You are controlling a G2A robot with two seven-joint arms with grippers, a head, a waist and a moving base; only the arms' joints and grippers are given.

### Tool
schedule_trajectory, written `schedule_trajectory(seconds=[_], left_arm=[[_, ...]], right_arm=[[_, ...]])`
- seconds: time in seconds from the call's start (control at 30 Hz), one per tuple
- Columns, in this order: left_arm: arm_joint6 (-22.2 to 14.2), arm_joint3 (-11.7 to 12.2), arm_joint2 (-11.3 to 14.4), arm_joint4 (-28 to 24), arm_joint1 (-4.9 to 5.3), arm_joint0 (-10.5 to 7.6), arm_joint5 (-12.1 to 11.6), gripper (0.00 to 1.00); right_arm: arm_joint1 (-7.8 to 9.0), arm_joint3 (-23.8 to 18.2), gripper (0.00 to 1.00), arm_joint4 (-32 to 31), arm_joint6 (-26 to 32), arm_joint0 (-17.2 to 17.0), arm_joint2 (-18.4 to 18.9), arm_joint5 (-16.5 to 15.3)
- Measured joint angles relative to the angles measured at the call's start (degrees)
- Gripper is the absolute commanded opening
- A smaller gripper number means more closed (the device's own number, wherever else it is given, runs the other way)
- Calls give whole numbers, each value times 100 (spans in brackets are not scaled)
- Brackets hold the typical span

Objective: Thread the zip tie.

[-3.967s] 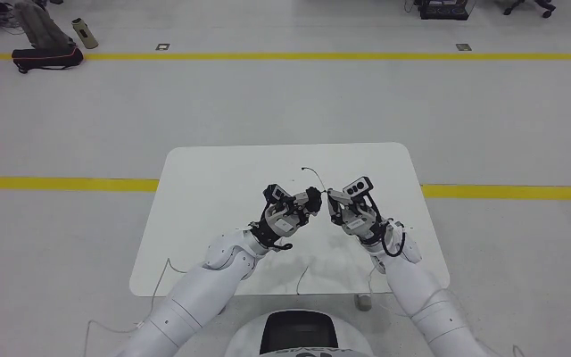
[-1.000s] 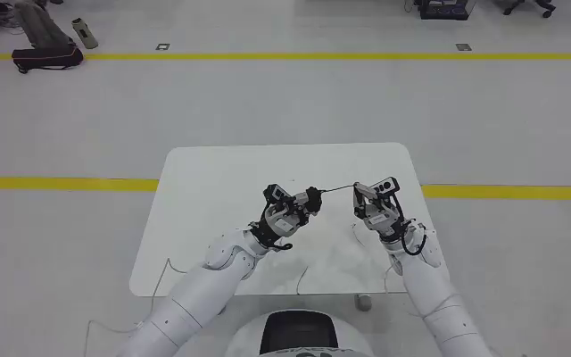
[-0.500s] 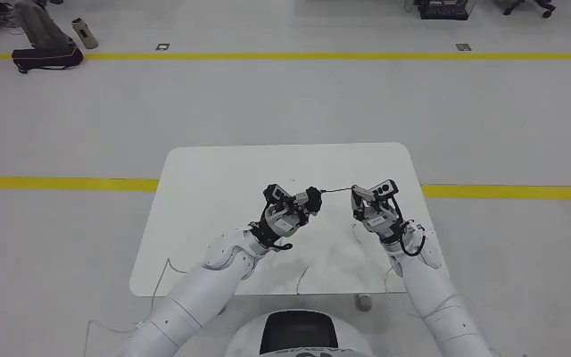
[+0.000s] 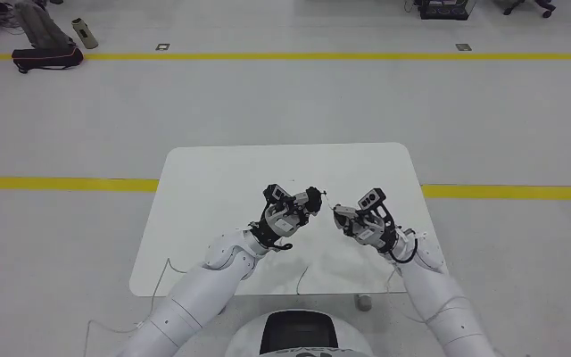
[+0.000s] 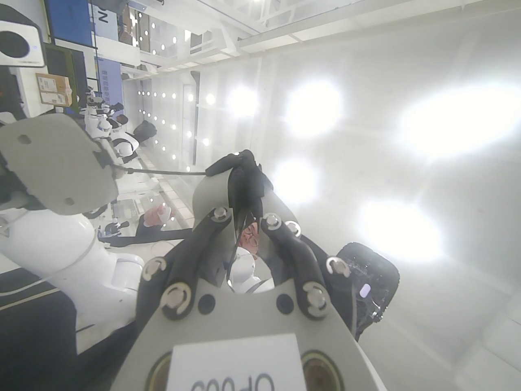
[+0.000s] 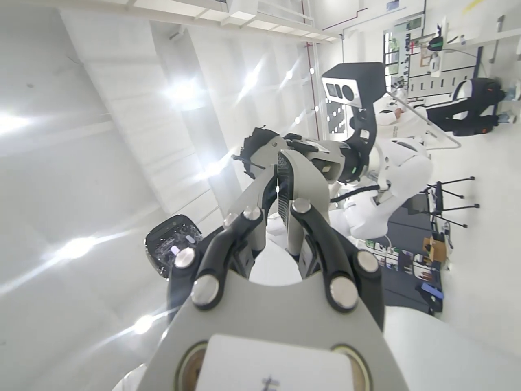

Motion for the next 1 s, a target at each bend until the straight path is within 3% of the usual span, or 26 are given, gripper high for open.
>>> schedule_trajectory(seconds=[0.3, 1.0], left_arm=[[0, 0, 0, 0, 0, 0, 0, 0], [0, 0, 0, 0, 0, 0, 0, 0]], right_arm=[[57, -83, 0, -451, -40, -15, -67, -72], [192, -20, 0, -386, -149, -116, 213, -118]])
